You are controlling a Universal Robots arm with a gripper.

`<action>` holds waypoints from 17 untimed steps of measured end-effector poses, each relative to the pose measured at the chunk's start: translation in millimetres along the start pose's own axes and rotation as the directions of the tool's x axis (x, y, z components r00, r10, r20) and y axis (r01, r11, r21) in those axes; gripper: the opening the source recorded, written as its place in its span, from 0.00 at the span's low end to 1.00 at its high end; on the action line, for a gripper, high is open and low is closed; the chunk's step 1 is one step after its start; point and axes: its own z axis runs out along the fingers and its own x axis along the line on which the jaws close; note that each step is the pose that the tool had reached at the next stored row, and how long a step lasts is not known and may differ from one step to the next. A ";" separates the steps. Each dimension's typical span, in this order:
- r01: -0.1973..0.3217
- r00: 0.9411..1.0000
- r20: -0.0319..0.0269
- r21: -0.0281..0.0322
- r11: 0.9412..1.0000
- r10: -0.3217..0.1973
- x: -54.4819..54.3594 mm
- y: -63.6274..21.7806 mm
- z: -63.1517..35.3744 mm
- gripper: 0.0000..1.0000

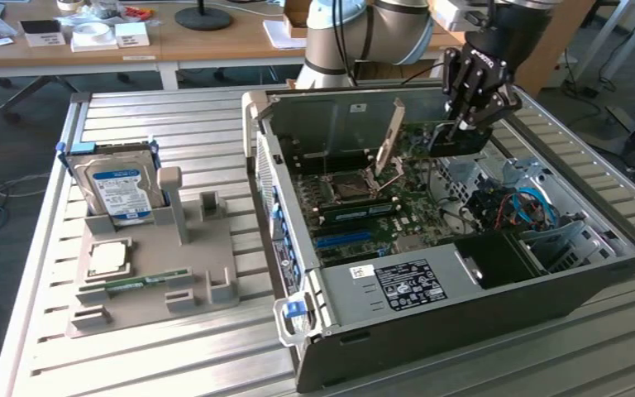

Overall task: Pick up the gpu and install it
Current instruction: 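Insert the gpu into the slot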

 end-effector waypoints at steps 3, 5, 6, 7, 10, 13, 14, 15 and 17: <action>0.000 1.000 0.000 0.001 1.000 0.000 0.1 3.3 2.5 0.26; 0.000 1.000 0.000 0.002 1.000 0.000 0.3 4.7 5.6 0.26; 0.000 1.000 0.000 0.002 1.000 0.000 0.3 5.5 7.4 0.26; 0.000 1.000 0.000 0.002 1.000 0.000 0.4 6.1 8.5 0.26; 0.000 1.000 0.000 0.002 1.000 0.000 0.4 6.2 8.6 0.26; 0.000 1.000 0.000 0.002 1.000 0.000 0.5 6.3 8.9 0.26; 0.000 1.000 0.000 0.002 1.000 0.000 0.8 6.4 9.0 0.26; 0.000 1.000 0.000 0.002 1.000 0.000 1.0 6.5 9.0 0.26; 0.000 1.000 0.000 0.002 1.000 0.000 1.0 6.8 8.9 0.26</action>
